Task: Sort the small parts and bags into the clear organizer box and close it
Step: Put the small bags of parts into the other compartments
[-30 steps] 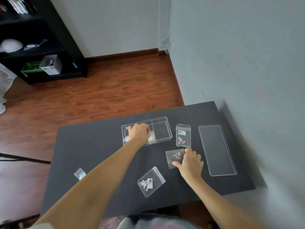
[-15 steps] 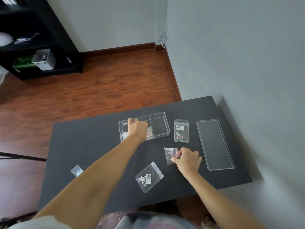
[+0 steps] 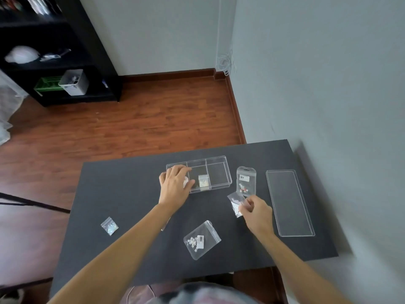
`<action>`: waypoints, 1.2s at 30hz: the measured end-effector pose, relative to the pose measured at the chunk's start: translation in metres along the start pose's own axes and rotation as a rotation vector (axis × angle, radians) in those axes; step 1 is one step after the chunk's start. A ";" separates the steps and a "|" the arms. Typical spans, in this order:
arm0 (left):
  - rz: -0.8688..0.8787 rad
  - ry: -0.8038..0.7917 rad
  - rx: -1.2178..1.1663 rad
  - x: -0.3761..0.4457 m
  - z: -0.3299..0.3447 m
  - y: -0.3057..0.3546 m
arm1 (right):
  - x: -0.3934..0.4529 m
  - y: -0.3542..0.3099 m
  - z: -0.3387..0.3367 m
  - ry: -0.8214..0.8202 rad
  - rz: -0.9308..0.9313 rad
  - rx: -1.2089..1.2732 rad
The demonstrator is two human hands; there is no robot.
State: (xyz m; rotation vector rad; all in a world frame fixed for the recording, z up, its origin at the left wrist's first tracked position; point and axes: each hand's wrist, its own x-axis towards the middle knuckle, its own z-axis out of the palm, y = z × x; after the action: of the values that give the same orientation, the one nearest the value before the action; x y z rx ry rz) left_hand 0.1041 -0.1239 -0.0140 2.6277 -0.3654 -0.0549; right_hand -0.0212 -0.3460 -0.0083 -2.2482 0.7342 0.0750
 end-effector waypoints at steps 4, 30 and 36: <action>-0.170 0.168 -0.163 -0.037 -0.007 -0.017 | 0.014 -0.017 -0.021 0.059 -0.110 0.148; -0.588 -0.201 -0.097 -0.086 -0.005 -0.049 | 0.092 -0.097 0.025 0.001 -0.211 -0.491; -0.567 -0.099 -0.206 -0.093 -0.008 -0.045 | 0.104 -0.083 0.039 0.047 -0.216 -0.631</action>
State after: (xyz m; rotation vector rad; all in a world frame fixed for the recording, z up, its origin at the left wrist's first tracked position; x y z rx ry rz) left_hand 0.0264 -0.0575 -0.0302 2.4445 0.3450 -0.3871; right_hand 0.1153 -0.3240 -0.0101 -2.9265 0.5313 0.1680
